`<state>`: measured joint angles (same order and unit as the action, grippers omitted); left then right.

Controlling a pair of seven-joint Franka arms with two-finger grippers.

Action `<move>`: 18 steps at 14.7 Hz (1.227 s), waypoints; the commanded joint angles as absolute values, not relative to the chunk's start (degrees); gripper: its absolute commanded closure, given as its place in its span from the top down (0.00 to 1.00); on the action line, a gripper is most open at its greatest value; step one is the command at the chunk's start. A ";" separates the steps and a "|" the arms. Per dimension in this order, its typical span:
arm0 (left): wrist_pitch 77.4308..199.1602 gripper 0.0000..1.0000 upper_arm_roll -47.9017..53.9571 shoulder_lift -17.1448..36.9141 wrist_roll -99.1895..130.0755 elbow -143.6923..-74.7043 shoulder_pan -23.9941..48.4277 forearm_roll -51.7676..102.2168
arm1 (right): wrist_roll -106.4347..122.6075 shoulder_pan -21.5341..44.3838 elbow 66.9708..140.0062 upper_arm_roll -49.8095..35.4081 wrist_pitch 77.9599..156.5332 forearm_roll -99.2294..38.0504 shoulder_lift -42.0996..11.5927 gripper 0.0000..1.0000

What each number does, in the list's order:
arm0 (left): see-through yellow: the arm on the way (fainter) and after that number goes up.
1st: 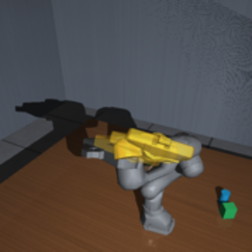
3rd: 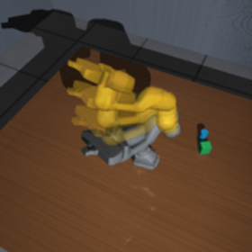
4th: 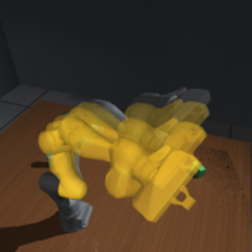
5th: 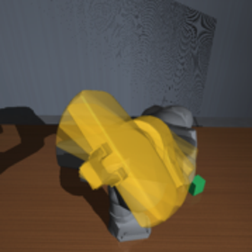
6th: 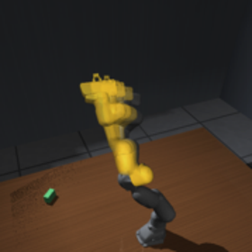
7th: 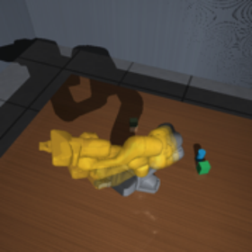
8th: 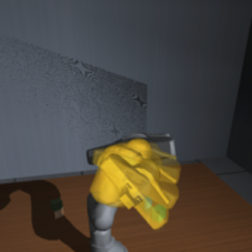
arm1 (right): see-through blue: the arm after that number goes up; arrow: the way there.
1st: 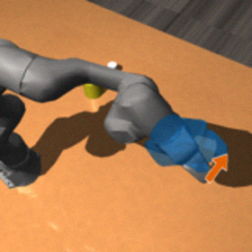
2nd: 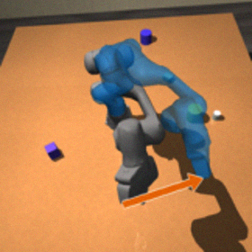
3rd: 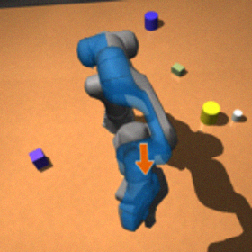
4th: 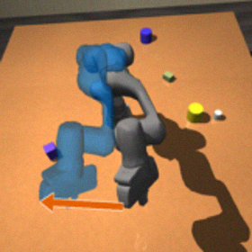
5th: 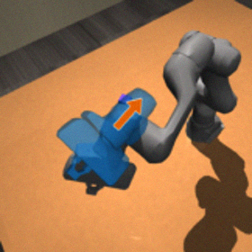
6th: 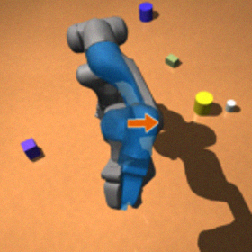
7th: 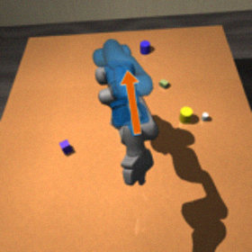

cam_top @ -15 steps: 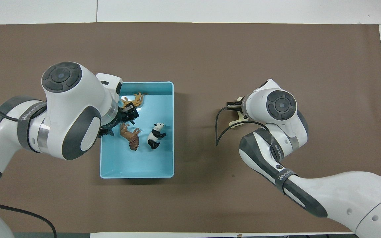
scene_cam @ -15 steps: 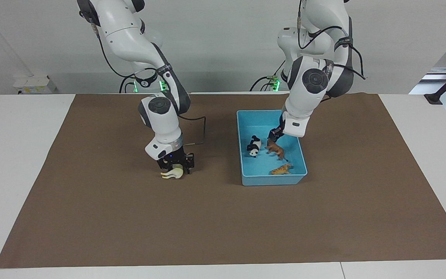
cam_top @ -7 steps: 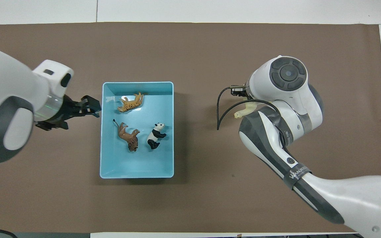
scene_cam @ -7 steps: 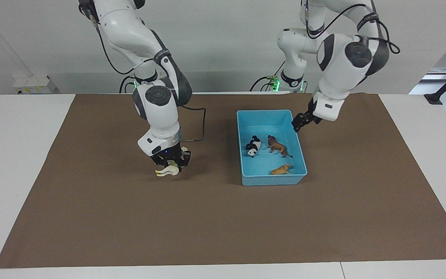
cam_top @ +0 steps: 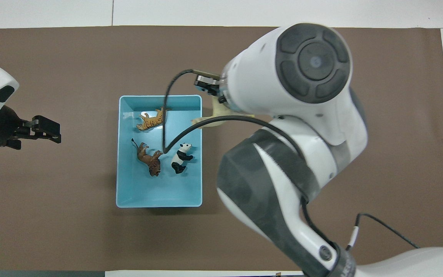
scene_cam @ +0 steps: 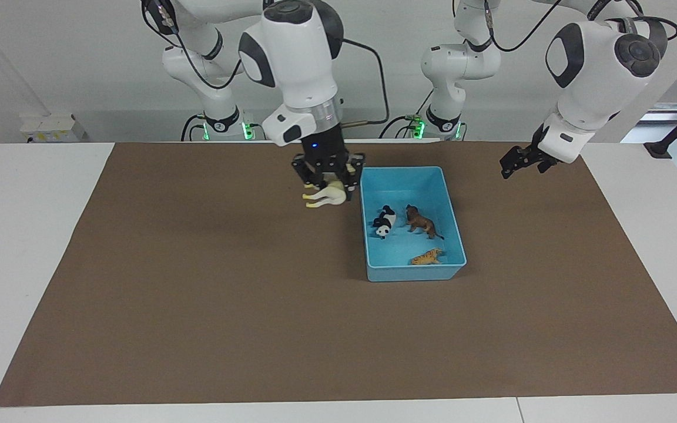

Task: Put all toys into storage box
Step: 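Carry the cream horse into the box while the left gripper withdraws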

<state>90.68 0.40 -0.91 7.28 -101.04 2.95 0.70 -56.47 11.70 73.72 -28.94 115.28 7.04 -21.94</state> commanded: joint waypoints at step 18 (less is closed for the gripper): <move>88.59 1.00 0.62 -0.44 1.67 -98.26 0.88 0.88 | -68.41 17.07 74.44 -25.14 119.04 14.94 -24.45 1.00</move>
